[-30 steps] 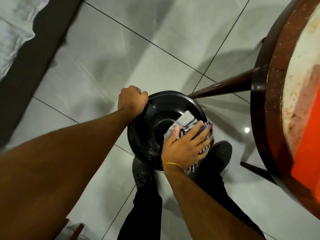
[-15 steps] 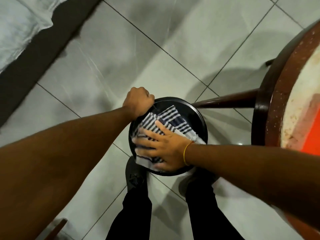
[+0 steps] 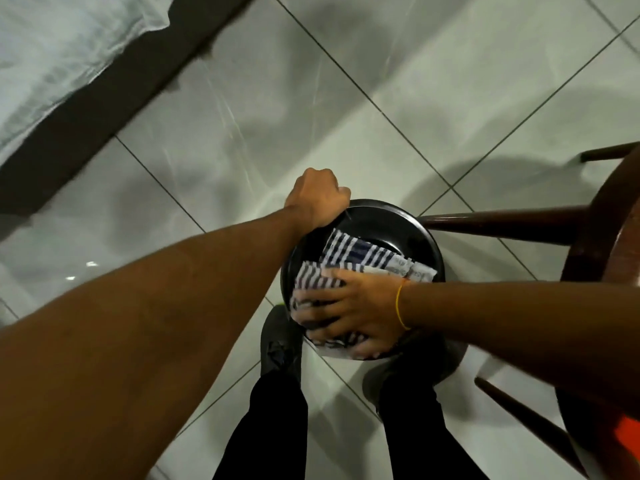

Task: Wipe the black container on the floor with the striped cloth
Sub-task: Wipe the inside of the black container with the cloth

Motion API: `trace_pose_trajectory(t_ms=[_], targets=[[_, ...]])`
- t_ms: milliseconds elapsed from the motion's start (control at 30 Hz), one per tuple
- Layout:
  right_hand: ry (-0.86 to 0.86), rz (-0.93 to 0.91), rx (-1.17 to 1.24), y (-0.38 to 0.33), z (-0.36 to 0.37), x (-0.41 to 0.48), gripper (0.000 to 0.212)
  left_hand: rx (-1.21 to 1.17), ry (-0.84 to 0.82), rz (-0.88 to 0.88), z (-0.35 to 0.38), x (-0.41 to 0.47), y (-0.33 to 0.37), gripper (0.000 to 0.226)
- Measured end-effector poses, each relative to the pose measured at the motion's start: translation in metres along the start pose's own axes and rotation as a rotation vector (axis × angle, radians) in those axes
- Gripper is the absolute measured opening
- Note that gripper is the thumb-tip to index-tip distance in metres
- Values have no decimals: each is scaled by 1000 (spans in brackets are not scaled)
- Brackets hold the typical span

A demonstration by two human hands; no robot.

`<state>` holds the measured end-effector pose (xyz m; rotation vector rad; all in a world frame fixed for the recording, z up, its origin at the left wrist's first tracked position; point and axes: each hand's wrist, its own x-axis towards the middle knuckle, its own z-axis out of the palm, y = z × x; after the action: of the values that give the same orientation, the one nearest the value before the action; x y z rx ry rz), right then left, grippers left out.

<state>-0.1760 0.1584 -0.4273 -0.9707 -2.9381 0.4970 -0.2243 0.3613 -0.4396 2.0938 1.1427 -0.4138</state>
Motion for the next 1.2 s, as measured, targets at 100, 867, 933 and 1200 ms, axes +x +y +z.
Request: trace_pose_trajectory(t_ms=[100,867,933,1200], targets=[[119,576,84,-8,-6,33,71,15,15,0,0,-1,1,36],[-58,-188,-55,-1,1,24,70,50,-43,96,-1,-3,-1,40],[73,151,18,-8,3,22,69,25,-23,78,0,-3,-3,40],[400,1264,91,-34,6,23,77,2,27,34,-2,-1,-4,43]])
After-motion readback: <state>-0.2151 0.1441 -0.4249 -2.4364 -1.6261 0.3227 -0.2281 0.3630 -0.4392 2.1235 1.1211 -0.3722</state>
